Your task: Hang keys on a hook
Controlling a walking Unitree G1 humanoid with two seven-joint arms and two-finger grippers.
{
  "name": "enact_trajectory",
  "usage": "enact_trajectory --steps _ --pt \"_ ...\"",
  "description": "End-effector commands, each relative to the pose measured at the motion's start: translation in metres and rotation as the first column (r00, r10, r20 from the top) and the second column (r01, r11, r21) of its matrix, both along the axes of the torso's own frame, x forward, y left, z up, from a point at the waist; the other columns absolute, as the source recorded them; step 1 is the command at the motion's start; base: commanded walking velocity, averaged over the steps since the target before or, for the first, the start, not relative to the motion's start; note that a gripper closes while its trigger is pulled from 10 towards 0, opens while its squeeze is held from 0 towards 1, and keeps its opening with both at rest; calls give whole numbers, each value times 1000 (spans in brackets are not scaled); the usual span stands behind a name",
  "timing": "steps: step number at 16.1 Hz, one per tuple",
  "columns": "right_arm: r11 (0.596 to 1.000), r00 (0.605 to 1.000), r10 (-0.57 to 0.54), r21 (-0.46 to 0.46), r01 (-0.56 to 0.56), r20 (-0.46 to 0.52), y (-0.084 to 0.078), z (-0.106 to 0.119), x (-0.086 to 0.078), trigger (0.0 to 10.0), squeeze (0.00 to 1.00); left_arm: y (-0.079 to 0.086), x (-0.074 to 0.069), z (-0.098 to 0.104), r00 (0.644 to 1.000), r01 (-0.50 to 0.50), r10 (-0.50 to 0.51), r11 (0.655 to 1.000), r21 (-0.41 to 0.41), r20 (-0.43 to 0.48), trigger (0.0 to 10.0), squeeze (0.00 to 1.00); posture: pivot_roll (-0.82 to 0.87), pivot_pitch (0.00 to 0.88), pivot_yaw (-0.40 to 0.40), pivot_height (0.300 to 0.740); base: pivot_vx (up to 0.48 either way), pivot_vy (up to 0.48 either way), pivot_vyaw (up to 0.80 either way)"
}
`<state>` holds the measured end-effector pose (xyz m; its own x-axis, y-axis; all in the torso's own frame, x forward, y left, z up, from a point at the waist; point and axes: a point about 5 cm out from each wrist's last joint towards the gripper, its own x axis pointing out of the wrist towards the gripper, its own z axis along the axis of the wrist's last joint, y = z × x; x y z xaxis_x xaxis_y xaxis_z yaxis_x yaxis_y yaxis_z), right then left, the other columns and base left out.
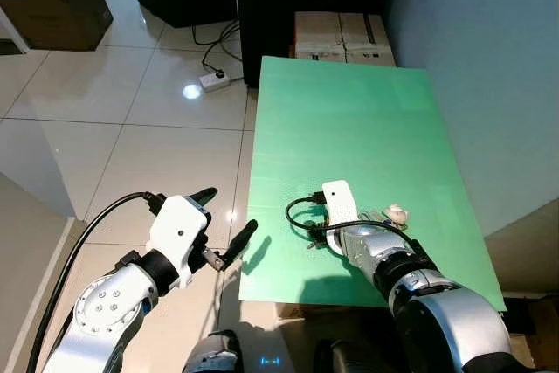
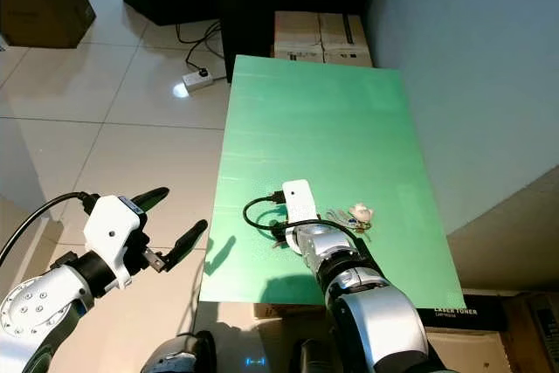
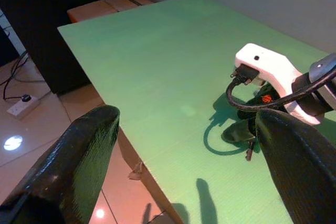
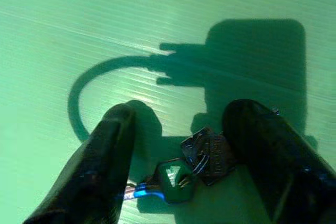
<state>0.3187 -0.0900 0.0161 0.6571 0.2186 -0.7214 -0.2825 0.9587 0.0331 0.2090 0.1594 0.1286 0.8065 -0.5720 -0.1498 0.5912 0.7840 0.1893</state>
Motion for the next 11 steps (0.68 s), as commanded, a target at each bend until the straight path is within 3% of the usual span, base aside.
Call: enact_trajectory --steps 1,2,11 --pt "1000 998 -5 -19 4 -64 -4 -13 -12 471 0 -4 -1 1 999 32 -32 999 -5 1 10000 0 109 130 -28 740 0 0 0" --pt "1000 998 -3 -22 2 -64 -4 -13 -12 39 0 -4 1 1 1000 30 -30 1000 -4 3 10000 0 109 121 -23 740 0 0 0" --pt "999 998 -27 -48 24 -64 -16 -14 -11 0 0 -6 5 -3 1000 21 -21 1000 -15 10 10000 0 72 106 -19 740 0 0 0"
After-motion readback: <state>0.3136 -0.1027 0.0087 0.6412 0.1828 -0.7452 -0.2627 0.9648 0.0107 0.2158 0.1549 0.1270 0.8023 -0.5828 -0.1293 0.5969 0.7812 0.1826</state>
